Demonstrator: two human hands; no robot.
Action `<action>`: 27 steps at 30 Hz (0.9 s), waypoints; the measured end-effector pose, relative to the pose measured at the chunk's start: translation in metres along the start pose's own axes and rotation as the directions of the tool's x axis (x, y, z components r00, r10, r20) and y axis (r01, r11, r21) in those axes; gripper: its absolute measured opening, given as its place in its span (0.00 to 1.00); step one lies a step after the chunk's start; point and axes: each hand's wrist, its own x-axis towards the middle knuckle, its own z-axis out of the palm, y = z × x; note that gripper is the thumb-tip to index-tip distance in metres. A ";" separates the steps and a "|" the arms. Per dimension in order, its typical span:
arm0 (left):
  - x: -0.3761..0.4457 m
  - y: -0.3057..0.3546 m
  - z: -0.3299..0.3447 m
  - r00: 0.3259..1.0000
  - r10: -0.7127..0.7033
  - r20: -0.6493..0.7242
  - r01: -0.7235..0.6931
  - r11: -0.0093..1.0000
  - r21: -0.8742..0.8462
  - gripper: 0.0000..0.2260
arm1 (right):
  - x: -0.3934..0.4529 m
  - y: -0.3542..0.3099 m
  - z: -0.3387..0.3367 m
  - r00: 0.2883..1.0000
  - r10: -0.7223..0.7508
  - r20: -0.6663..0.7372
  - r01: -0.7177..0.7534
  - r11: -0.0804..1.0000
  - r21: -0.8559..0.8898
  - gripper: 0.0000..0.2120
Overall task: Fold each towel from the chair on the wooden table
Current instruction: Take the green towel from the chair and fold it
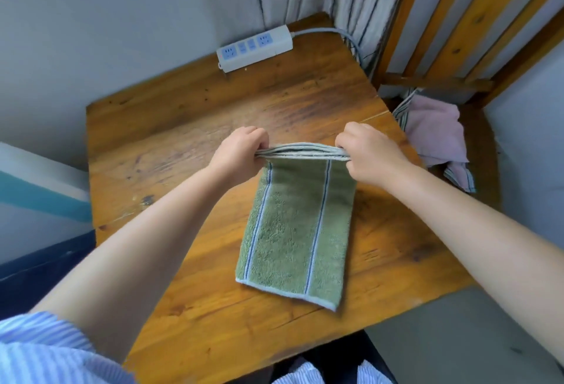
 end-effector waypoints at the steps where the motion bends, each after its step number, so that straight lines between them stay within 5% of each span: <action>1: -0.014 -0.003 -0.001 0.999 0.044 0.016 -0.044 0.999 0.006 0.05 | -0.009 -0.005 0.000 0.999 -0.046 0.007 0.046 0.999 0.010 0.08; 10: -0.131 0.005 0.015 0.894 0.444 0.066 -0.448 0.892 0.061 0.13 | -0.110 -0.058 0.033 0.980 -0.152 0.127 0.151 0.988 0.017 0.13; 21: -0.181 -0.006 0.047 0.929 0.339 0.148 -0.360 0.920 0.156 0.15 | -0.158 -0.099 0.085 0.981 -0.191 -0.044 0.192 0.981 0.024 0.18; 27: -0.193 -0.012 0.067 0.951 0.285 0.120 -0.305 0.930 0.206 0.17 | -0.167 -0.100 0.111 0.965 -0.264 0.000 0.264 0.964 -0.038 0.17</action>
